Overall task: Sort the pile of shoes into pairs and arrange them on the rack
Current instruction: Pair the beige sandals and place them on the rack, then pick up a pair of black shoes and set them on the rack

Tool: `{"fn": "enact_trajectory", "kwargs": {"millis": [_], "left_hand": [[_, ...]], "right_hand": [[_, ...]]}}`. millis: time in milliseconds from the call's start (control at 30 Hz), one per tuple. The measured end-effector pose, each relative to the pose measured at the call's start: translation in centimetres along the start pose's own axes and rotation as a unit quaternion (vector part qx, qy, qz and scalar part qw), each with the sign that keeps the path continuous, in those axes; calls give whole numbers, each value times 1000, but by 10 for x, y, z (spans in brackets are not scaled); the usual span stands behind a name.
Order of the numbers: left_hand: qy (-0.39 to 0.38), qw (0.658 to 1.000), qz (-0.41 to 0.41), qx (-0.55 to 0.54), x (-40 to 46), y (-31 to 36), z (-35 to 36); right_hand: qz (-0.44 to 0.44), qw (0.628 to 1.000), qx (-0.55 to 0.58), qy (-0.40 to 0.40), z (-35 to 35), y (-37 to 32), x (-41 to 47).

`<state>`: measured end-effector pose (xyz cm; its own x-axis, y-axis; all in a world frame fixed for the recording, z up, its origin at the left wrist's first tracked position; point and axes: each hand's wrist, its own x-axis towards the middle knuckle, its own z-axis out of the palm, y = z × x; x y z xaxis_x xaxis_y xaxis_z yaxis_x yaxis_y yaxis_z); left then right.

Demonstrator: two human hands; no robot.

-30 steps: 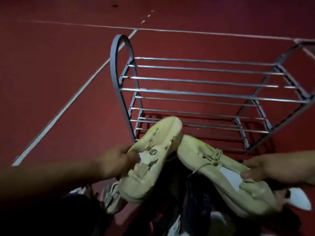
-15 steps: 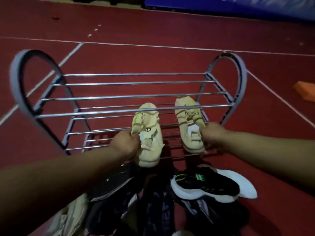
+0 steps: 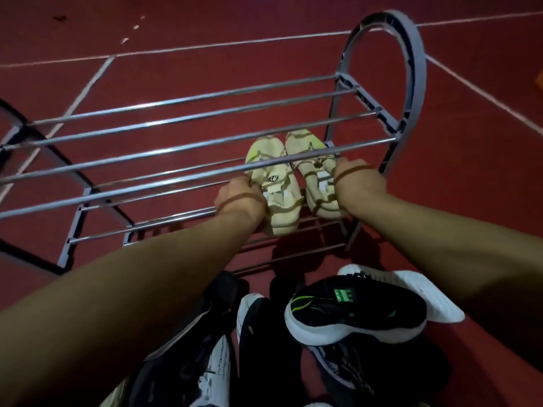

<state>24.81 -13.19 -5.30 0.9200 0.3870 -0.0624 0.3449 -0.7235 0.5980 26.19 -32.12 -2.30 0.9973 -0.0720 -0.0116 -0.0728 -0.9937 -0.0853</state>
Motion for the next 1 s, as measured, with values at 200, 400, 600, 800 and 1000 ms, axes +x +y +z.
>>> {"fn": "enact_trajectory", "kwargs": {"millis": [200, 400, 600, 800, 1000], "left_hand": [[-56, 998, 29, -2, -6, -3, 4], [-50, 976, 213, 3, -87, -54, -7], [-306, 952, 23, 3, -149, -65, 68], [-196, 954, -155, -169, -190, -68, 70], [-34, 843, -326, -427, -248, -94, 19]], "right_hand": [[-75, 996, -41, 11, -2, 4, -41], [-138, 987, 57, -59, 33, 38, -126], [2, 954, 163, -250, 84, 52, -180], [11, 923, 323, -210, 92, 65, -226], [7, 954, 288, -77, 108, 90, -244]]}}
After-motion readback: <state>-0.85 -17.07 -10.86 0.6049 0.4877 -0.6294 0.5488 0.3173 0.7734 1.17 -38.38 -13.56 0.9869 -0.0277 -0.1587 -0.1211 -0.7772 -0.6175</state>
